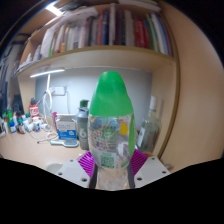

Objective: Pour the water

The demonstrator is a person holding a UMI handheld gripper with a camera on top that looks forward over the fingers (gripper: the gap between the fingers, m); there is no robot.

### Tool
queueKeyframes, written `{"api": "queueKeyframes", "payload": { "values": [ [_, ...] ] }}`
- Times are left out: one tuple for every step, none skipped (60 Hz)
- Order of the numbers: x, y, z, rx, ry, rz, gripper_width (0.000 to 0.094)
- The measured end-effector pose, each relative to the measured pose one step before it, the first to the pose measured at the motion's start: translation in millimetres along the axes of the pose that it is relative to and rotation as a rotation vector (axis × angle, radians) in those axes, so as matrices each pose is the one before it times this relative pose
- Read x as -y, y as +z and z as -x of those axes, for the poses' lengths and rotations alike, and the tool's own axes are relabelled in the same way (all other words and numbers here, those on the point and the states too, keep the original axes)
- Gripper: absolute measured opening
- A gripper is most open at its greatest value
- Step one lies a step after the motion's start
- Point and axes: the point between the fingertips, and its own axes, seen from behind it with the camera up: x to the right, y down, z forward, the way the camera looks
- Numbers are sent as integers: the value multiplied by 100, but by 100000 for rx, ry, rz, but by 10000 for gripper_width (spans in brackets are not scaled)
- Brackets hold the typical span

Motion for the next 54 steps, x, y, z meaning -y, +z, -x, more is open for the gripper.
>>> {"api": "queueKeyframes", "payload": {
  "values": [
    [-2411,-475,700,-2747,4853,-1837,441],
    [-127,264,-759,-74,1596,1231,442],
    [-148,214,-621,585,1675,850,442],
    [-354,52,-248,374,1788,103,444],
    [-399,32,-172,543,1662,-164,443],
    [-346,29,-141,507,1157,-334,444],
    [-376,49,-123,371,722,-226,444],
    [-365,1,-93,525,504,-136,444],
    [-412,61,-21,741,132,-5,444],
    [-424,66,45,1061,85,127,444],
    [-412,57,83,1131,148,100,444],
    [-801,-197,323,168,978,-916,446],
    [-325,113,11,956,502,204,446],
    [-300,131,-6,724,546,42,446],
    [-260,133,5,709,471,167,445],
    [-280,113,15,657,89,211,446],
    [-343,81,6,613,-300,391,445],
    [-382,80,-32,331,-716,586,445],
    [-452,51,-76,-27,-1060,710,445],
    [-481,62,-150,-345,-1266,735,444],
    [-635,26,17,-861,-1108,394,445],
    [-489,18,-214,-524,-1385,698,444],
    [-494,-156,-93,-584,-1326,753,456],
    [587,-123,-35,-211,-409,-3139,449],
    [128,-92,-151,-543,-117,-1288,449],
    [-164,-119,-338,-1156,-520,201,451],
    [124,-99,-187,-804,335,-907,452],
    [24,-69,-89,-437,654,-490,451],
    [-106,-76,-124,-568,315,68,451],
    [39,-47,-57,-366,518,-409,452],
    [-13,-3,-45,-229,585,-307,451],
    [40,111,-261,-25,317,-81,456],
    [10,-16,114,-425,610,-514,459],
    [29,38,-12,-257,483,-317,458],
    [8,102,-133,33,191,-251,457],
    [7,85,17,-1,82,-287,458],
    [8,59,14,-5,-124,-73,464],
    [17,54,29,-34,-289,-30,470],
    [-13,53,38,17,-385,113,473],
    [-15,41,49,100,-362,215,478],
    [-35,4,115,-45,-257,310,486],
    [-56,2,33,110,-197,492,496],
    [-79,27,42,219,-251,765,505],
    [-325,35,60,221,-418,1822,523],
    [-499,135,9,360,-660,2670,554],
    [-626,18,-8,210,-702,3110,595],
    [-730,-27,51,469,-641,3417,637],
    [-756,-62,82,659,-361,3491,688],
    [-609,-177,104,681,-22,2940,720],
    [-420,-237,142,717,372,1998,750],
    [-240,-300,113,608,519,1209,809],
    [-142,-373,70,364,541,660,835],
    [-247,-479,26,-284,560,449,852],
    [-145,-431,-47,-668,407,469,849]
  ]
}}
